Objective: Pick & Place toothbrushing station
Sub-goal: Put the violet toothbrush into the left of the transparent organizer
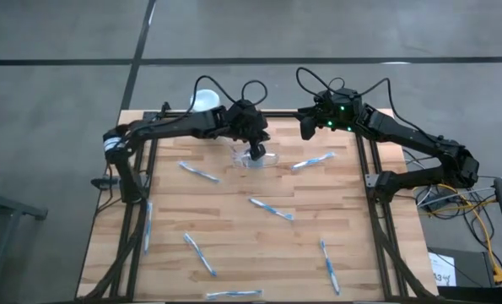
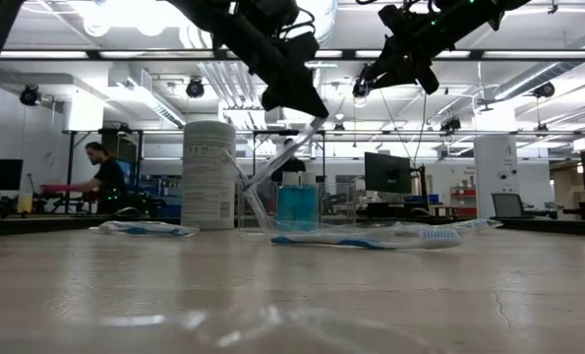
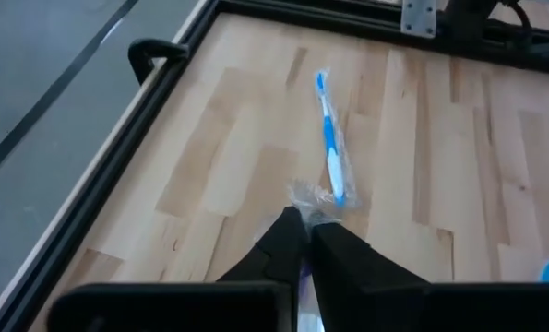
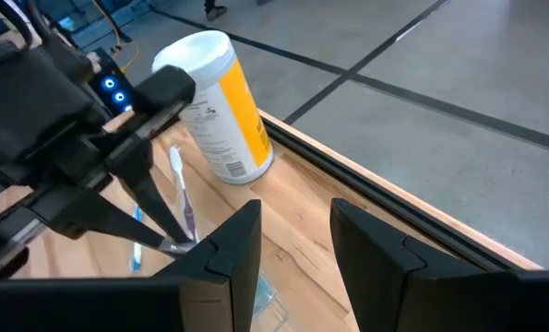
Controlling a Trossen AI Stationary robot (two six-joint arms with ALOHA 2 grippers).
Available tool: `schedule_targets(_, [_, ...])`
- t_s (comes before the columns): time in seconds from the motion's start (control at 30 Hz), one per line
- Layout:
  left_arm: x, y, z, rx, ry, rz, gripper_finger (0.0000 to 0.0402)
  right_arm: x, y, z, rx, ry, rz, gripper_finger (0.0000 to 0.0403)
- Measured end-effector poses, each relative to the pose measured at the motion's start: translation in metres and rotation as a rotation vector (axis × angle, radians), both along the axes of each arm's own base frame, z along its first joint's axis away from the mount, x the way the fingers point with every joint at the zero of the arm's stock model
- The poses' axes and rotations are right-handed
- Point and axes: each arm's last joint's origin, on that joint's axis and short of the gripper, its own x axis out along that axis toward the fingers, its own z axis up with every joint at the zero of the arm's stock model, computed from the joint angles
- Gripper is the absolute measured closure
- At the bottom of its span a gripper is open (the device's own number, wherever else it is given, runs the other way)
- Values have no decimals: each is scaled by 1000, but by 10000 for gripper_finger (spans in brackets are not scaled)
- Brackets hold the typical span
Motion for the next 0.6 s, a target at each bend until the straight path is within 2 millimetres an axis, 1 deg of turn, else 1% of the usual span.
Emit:
schedule_targets(0.17, [-2, 0, 2, 8, -24, 0, 380, 0, 0, 0, 0, 0, 0, 275])
schedule_targets(0.37, [-6, -3, -7, -6, -114, -8, 380, 0, 0, 0, 0, 0, 0, 275])
schedule_targets(0.47, [-16, -6, -14, 4, -201, -1, 380, 0, 0, 0, 0, 0, 0, 275])
schedule_targets(0.6, [-35, -13, -26, 0, -337, 20, 379, 0, 0, 0, 0, 0, 0, 275])
